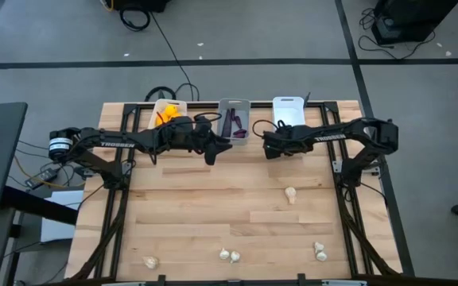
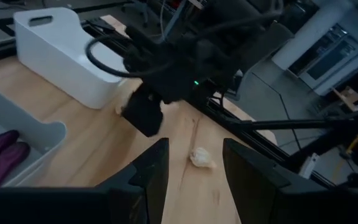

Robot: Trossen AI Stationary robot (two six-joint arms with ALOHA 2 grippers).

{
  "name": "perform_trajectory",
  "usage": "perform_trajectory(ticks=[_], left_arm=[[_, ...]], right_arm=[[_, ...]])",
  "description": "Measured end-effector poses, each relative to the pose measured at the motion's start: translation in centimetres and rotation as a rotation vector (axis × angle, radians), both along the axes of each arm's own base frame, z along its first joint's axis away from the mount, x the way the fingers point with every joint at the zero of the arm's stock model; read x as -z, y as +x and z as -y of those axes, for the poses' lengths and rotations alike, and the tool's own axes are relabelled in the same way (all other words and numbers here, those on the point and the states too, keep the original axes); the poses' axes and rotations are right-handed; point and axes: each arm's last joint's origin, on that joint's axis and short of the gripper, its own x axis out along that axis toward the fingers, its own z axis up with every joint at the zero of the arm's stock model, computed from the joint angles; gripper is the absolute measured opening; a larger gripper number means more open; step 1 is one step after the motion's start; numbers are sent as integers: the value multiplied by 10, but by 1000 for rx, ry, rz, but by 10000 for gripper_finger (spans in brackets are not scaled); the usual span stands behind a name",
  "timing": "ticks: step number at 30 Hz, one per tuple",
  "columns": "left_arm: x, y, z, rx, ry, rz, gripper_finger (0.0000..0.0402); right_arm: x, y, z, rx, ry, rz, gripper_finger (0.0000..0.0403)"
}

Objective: Sort produce into baskets
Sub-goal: Put the garlic into the right white bin

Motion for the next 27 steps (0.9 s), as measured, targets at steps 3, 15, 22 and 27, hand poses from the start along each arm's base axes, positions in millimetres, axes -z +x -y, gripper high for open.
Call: perform_trajectory(ticks=[3, 15, 22, 27], left_arm=[[1, 0, 1, 22, -7, -5, 156], [3, 0, 1, 20, -26, -25, 156], [3, -1, 1, 16, -41, -26, 156], [3, -1, 1, 5, -92, -23, 156]], right_arm=[[1, -1, 2, 2, 8, -11, 204], [-36, 14, -12, -282, 148, 232, 71], [-106, 1, -2, -280, -186, 348, 84], [-118, -25, 21, -171, -308, 249, 86]])
